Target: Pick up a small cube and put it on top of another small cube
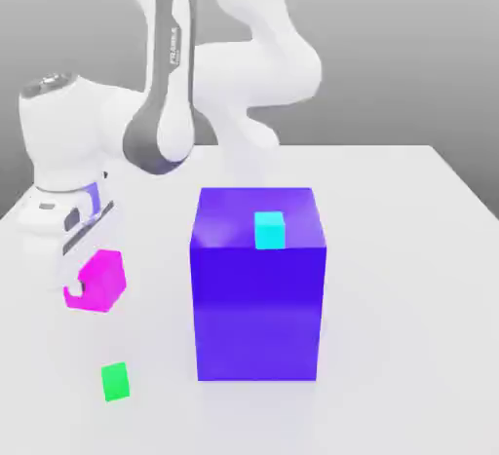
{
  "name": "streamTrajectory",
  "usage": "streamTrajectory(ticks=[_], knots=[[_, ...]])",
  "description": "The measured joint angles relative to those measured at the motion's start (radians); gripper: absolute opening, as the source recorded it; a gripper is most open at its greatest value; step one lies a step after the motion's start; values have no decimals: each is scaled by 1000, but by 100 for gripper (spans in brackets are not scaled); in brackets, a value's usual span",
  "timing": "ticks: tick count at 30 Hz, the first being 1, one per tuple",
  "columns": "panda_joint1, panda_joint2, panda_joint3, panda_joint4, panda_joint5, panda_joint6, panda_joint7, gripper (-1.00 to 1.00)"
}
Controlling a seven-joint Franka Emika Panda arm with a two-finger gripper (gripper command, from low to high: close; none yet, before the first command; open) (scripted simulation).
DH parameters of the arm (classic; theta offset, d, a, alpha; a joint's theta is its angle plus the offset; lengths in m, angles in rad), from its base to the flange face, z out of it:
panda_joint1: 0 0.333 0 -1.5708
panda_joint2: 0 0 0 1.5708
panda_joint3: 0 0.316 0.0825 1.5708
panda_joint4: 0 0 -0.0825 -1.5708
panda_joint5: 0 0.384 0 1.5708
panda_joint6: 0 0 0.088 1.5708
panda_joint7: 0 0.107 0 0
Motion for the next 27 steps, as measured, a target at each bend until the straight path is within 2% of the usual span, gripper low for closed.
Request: streamTrajectory(ticks=[6,8,19,23,27], knots=[[-62,-49,31,-29,-141,1,103,-100],[-58,-42,54,-7,-135,-15,174,-100],[134,74,194,216,119,-151,671,-100],[144,148,213,241,240,-114,637,-100],[98,238,283,251,382,-56,538,-100]])
